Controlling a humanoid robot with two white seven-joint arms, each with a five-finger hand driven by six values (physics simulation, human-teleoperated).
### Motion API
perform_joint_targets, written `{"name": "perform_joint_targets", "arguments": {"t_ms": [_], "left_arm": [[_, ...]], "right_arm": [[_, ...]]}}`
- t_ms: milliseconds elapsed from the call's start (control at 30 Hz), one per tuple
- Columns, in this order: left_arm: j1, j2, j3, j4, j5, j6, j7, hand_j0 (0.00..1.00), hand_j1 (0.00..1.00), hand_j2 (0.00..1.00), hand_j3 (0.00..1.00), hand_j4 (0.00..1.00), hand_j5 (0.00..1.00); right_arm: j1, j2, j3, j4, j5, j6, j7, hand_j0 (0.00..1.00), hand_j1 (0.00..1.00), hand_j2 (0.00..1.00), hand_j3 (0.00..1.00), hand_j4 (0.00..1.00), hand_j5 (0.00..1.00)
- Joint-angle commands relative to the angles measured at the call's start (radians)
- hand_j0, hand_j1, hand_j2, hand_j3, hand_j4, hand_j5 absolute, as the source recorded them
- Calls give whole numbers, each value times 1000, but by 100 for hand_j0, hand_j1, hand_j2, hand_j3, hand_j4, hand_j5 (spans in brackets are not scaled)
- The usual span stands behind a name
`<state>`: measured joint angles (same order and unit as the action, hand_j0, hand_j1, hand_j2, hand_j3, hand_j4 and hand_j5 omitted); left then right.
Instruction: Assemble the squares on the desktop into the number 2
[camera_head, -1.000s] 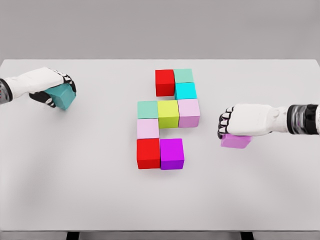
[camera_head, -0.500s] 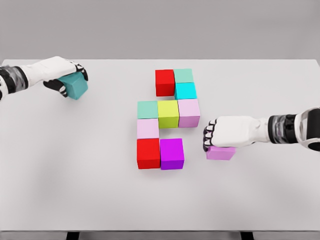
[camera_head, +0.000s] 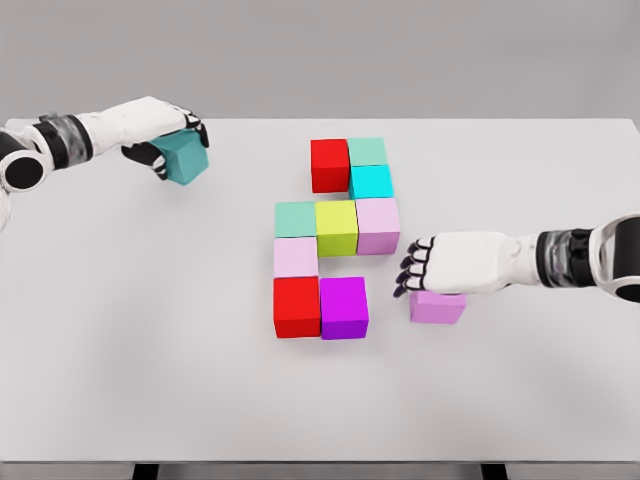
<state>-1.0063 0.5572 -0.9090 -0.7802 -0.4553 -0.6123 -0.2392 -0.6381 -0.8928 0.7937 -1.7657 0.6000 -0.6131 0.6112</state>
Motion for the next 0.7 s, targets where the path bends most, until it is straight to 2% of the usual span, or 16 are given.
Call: {"name": "perform_joint_targets", "arguments": {"t_ms": [0, 133, 233, 333, 400, 467, 500, 533, 567, 633, 667], "left_arm": [[-2, -19, 4, 6, 4, 1, 0, 56, 56, 56, 56, 56, 56], [-12, -59, 5, 35, -2, 1, -9, 56, 56, 56, 56, 56, 56], [-18, -66, 7, 47, -2, 1, -11, 56, 56, 56, 56, 56, 56], [-34, -86, 10, 79, -2, 1, -12, 57, 57, 57, 57, 57, 57], [-35, -100, 10, 98, -2, 1, -12, 58, 58, 58, 58, 58, 58], [-40, -105, 10, 111, -2, 1, -12, 58, 58, 58, 58, 58, 58], [-41, -111, 10, 116, -3, 1, -12, 59, 59, 59, 59, 59, 59], [-43, -117, 10, 128, -2, 1, -12, 59, 59, 59, 59, 59, 59], [-44, -118, 10, 131, -2, 1, -12, 59, 59, 59, 59, 59, 59], [-52, -134, 10, 141, -3, 1, -12, 59, 59, 59, 59, 59, 59], [-55, -149, 10, 151, -11, 1, -12, 60, 60, 60, 60, 60, 60]], "right_arm": [[0, -12, -10, 0, -9, 2, 0, 99, 99, 99, 99, 99, 99], [0, -52, -66, -1, -78, 2, 0, 100, 100, 100, 100, 100, 100], [0, -97, -142, 0, -190, 2, 0, 100, 100, 100, 100, 100, 100], [2, -158, -171, 3, -279, 2, 0, 100, 100, 100, 100, 100, 100], [2, -179, -172, 18, -282, 2, 0, 100, 100, 100, 100, 100, 100], [24, -186, -192, 71, -284, 2, 0, 100, 100, 100, 100, 100, 100], [55, -187, -232, 74, -284, 2, 0, 100, 100, 100, 100, 100, 100], [126, -187, -313, 71, -282, 2, 0, 100, 100, 100, 100, 100, 100], [150, -189, -336, 68, -282, 2, 0, 100, 100, 100, 100, 100, 100], [153, -198, -314, 81, -273, 2, 0, 100, 100, 100, 100, 100, 100], [127, -219, -268, 88, -275, 2, 0, 100, 100, 100, 100, 100, 100]]}}
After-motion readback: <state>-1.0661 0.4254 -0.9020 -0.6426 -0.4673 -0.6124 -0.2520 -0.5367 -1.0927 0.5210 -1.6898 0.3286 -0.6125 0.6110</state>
